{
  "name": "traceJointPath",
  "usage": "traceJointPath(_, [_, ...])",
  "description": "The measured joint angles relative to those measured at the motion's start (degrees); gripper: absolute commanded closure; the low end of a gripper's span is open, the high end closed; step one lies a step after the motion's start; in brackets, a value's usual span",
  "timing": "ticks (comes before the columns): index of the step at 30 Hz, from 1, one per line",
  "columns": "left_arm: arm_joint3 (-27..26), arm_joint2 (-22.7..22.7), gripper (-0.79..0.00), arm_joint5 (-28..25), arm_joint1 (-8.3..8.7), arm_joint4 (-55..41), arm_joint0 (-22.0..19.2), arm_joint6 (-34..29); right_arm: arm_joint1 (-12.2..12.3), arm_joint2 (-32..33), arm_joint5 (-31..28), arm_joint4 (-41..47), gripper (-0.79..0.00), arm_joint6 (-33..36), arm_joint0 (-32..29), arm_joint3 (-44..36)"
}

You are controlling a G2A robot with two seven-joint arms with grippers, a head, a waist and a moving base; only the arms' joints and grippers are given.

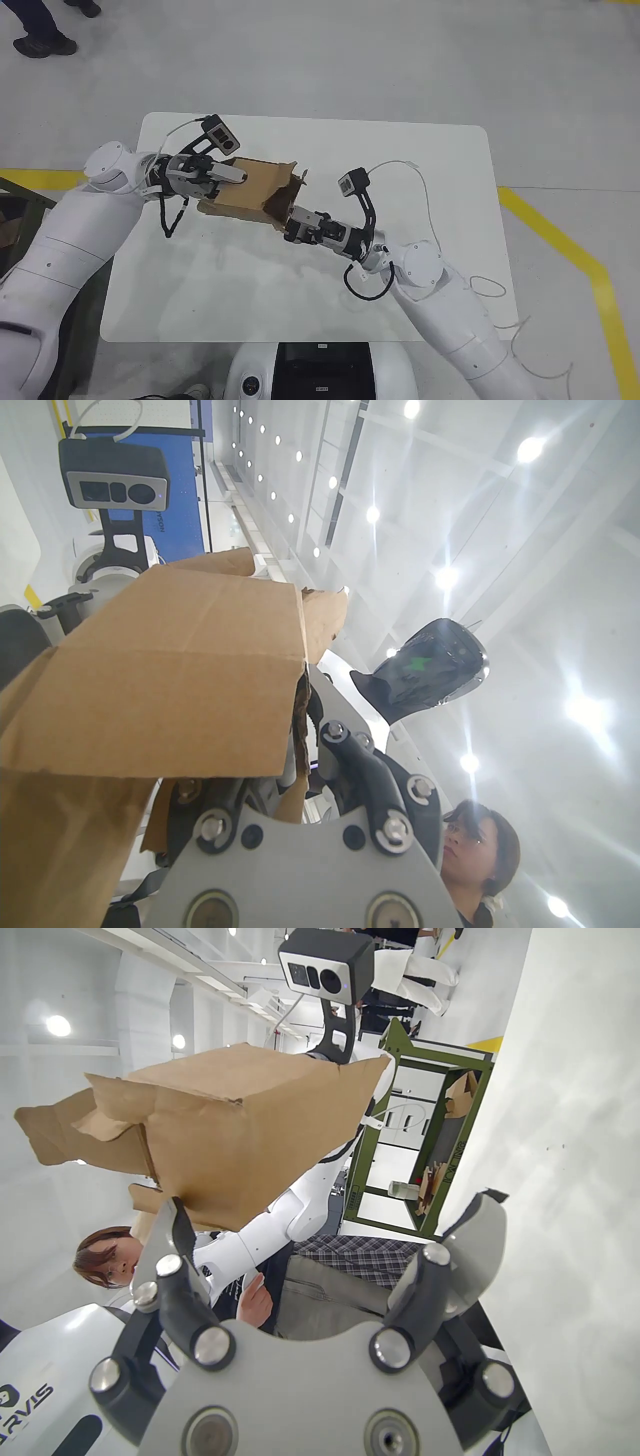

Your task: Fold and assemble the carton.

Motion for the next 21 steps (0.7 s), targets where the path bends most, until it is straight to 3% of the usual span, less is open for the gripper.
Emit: traceJointPath(21, [1.7,0.3,0.000,0.1,0.71,0.3,-0.2,0.0,0.4,4.7,-3.1,0.0,-0.785,-5.3,-1.3,-2.5])
